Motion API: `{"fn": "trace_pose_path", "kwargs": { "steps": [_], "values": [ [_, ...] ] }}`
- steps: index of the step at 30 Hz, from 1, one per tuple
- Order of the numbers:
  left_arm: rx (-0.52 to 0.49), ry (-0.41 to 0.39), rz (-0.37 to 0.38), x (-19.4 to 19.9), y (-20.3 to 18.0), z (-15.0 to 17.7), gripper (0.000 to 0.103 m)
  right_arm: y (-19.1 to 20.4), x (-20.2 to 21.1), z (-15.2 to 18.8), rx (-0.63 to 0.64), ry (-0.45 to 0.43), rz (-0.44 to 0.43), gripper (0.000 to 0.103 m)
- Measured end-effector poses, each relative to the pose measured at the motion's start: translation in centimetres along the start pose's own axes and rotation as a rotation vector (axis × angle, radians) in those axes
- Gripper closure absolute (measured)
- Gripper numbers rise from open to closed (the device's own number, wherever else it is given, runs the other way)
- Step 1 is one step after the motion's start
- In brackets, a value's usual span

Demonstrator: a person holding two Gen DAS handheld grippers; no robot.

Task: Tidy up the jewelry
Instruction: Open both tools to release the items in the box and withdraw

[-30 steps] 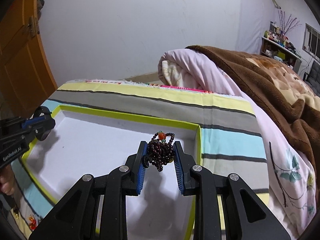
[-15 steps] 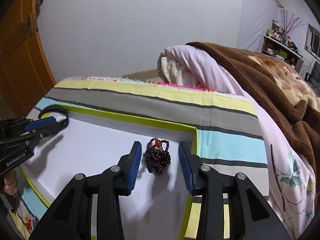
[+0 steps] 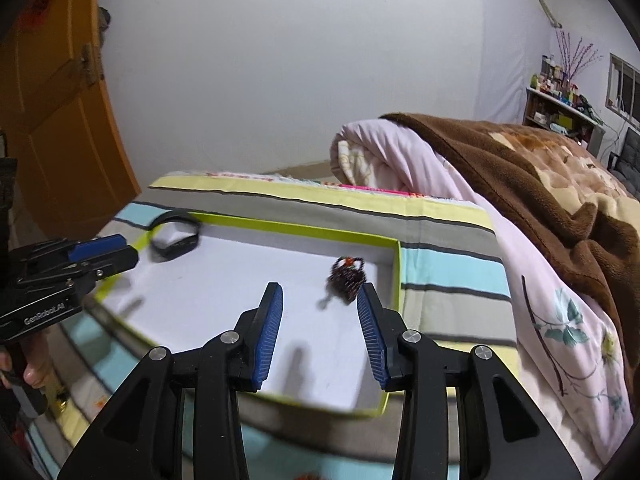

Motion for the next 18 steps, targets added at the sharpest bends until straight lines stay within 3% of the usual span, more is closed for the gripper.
{"fn": "trace_pose_path", "kwargs": {
  "steps": [18],
  "values": [
    [0.020, -0.091, 0.016, 10.7, -2.7, 7.0, 0.072, 5.6, 12.4, 6.7, 0.025, -0.114, -0.013, 0.063]
  ]
}}
Point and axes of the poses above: each gripper's, at about its wrist camera, not at the fingertips, and x roughly against the way its jaws point, y to its left, z to its underside, the point moved 1 cm from there along -x, roughly the way its jaws point, and after that the axes turned 10 degrees about x, right-handed, at the moved point
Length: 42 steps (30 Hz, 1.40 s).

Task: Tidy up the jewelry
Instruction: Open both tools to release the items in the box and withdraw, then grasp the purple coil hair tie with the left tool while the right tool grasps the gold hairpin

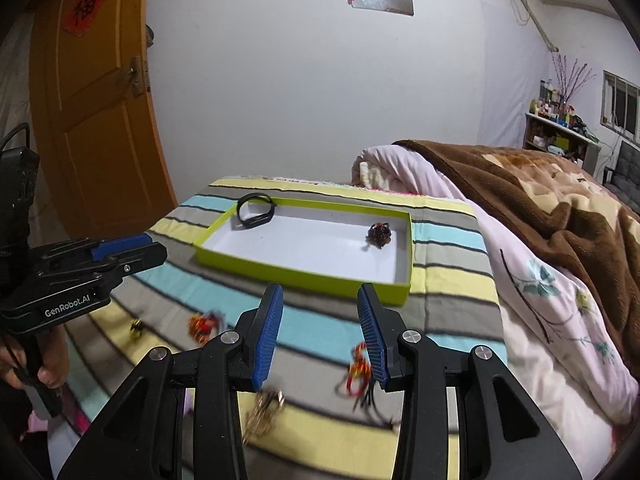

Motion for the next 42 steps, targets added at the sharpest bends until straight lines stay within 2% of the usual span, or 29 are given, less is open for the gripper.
{"fn": "trace_pose_path", "kwargs": {
  "steps": [7, 17, 27, 42],
  "values": [
    [0.023, -0.017, -0.015, 3.0, -0.1, 2.4, 0.072, 1.7, 3.4, 2.0, 0.004, -0.019, 0.003, 0.063],
    [0.005, -0.024, -0.025, 5.9, -0.8, 5.3, 0.072, 3.4, 6.7, 4.3, -0.009, -0.038, -0.006, 0.063],
    [0.014, -0.018, -0.018, 7.2, -1.4, 7.5, 0.072, 4.4, 8.1, 6.3, 0.004, -0.024, -0.013, 0.063],
    [0.027, 0.002, -0.033, 6.3, -0.9, 8.4, 0.072, 4.2, 7.3, 6.8, -0.002, -0.005, -0.016, 0.063]
  ]
}}
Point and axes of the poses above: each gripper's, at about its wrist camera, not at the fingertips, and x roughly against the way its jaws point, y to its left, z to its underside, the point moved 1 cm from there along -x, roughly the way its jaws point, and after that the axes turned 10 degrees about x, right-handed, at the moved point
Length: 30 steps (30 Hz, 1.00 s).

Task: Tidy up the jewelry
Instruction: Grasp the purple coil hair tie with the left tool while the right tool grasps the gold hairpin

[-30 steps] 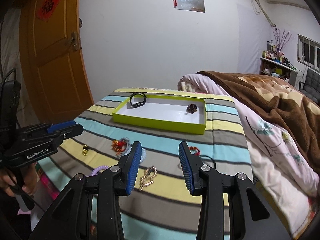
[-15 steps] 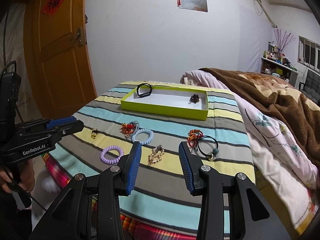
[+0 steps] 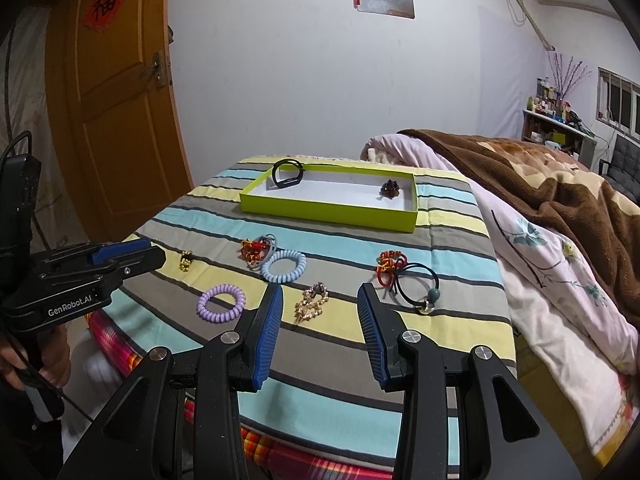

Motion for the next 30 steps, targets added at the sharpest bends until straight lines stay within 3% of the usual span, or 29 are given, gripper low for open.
{"fn": "trace_pose_path", "kwargs": {
  "steps": [12, 30],
  "values": [
    [-0.003, 0.047, -0.017, -2.4, 0.9, 1.0, 0.072, 0.3, -3.2, 0.4, -0.020, 0.054, -0.005, 0.072],
    [0.017, 0.179, -0.022, -6.9, 1.5, 2.4, 0.072, 1.2, -9.8, 0.8, -0.040, 0.164, -0.045, 0.085]
  ]
}}
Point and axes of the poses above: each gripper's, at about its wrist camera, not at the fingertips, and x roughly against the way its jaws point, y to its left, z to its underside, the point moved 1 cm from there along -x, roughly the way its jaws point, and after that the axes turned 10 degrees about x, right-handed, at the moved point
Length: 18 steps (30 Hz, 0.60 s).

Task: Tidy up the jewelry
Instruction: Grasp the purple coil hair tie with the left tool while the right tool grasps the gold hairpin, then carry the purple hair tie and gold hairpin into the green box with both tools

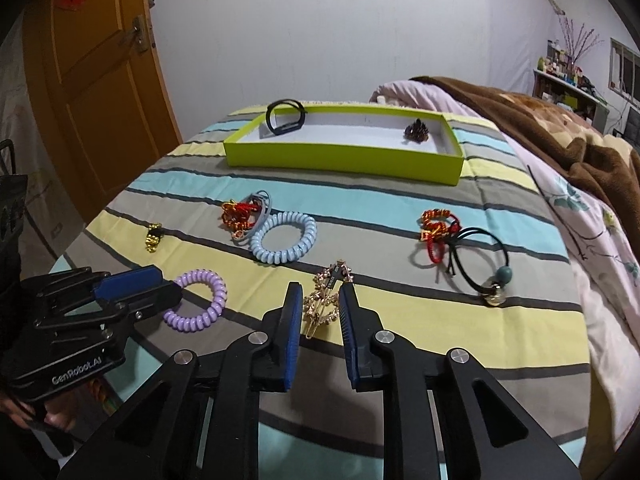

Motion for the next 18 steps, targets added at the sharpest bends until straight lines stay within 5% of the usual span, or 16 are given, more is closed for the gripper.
{"fn": "trace_pose_path", "kwargs": {
  "steps": [18],
  "values": [
    [-0.049, 0.000, -0.026, -0.6, -1.0, 0.1, 0.093, -0.2, -1.2, 0.0, 0.000, 0.047, -0.017, 0.100]
  ]
}}
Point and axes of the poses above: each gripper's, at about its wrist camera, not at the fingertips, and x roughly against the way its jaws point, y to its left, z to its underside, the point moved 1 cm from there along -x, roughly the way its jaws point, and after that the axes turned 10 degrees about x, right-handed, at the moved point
